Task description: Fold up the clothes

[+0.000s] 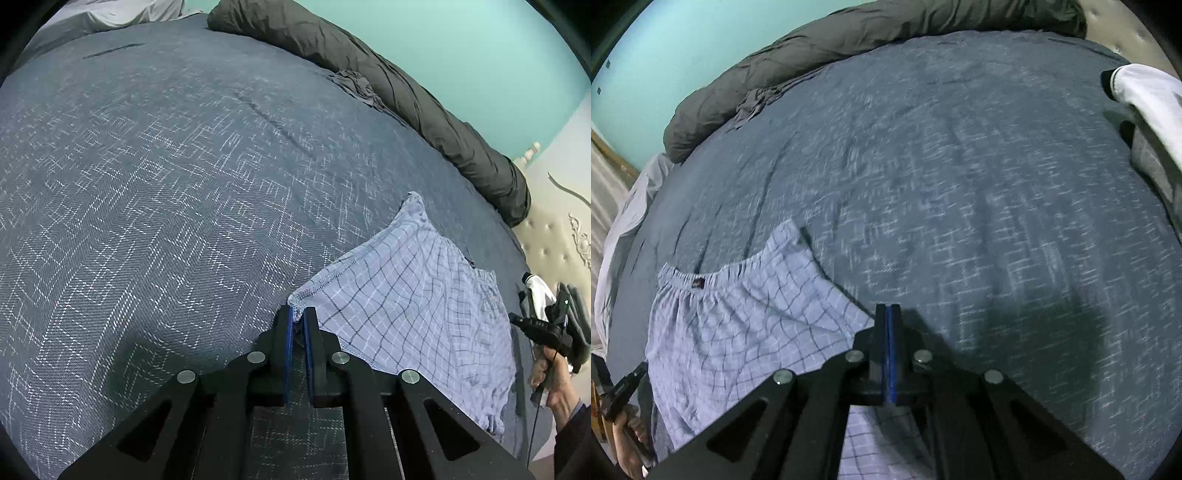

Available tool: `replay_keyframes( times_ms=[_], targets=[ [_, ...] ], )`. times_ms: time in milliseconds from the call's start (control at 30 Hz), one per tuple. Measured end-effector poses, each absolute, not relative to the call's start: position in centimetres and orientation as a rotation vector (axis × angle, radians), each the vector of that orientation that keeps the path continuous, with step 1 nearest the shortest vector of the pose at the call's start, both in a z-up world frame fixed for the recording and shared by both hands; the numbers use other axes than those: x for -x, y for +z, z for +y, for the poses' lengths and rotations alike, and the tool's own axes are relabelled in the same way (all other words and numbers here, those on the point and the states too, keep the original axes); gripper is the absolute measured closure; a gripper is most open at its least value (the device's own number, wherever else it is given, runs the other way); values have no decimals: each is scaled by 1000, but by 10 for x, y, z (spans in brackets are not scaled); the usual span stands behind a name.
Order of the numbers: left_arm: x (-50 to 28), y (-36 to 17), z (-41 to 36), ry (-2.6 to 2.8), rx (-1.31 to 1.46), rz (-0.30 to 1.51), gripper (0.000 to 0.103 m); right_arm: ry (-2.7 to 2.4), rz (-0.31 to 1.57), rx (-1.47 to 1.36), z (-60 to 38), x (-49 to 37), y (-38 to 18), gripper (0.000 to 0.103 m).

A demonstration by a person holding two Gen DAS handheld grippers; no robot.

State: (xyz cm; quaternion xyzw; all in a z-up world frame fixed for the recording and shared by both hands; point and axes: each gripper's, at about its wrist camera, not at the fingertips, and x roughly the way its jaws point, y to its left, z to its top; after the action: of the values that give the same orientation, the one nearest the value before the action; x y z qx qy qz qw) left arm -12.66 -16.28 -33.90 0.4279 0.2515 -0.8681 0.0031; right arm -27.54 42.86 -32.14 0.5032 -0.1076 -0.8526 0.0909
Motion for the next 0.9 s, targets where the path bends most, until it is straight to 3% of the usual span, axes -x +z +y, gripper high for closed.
replay_keyframes(
  times_ms=[233, 300, 333, 367, 533, 600, 667, 733, 900],
  targets=[
    [129, -339, -162, -2722, -1341, 796, 97, -2504, -339, -1484, 426, 288, -315, 101],
    [128, -340, -161, -2724, -1341, 795, 97, -2479, -368, -1454, 418, 295, -308, 92],
    [127, -340, -161, -2725, -1342, 792, 97, -2476, -363, -1445, 413, 298, -306, 74],
    [126, -340, -161, -2726, -1343, 791, 97, -2474, -353, -1439, 408, 300, -304, 63],
    [126, -340, -161, -2730, -1345, 790, 97, -2409, -212, -1484, 367, 319, -310, 63],
    [126, -340, -161, -2732, -1346, 790, 97, -2403, -162, -1489, 356, 324, -313, 70],
    [125, -341, -161, -2734, -1348, 790, 97, -2404, -125, -1495, 348, 328, -317, 90],
    [125, -341, -162, -2735, -1350, 790, 97, -2419, -101, -1499, 340, 337, -320, 101],
    [128, -342, -160, -2738, -1354, 784, 97, -2491, -23, -1487, 337, 344, -321, 101]
  ],
)
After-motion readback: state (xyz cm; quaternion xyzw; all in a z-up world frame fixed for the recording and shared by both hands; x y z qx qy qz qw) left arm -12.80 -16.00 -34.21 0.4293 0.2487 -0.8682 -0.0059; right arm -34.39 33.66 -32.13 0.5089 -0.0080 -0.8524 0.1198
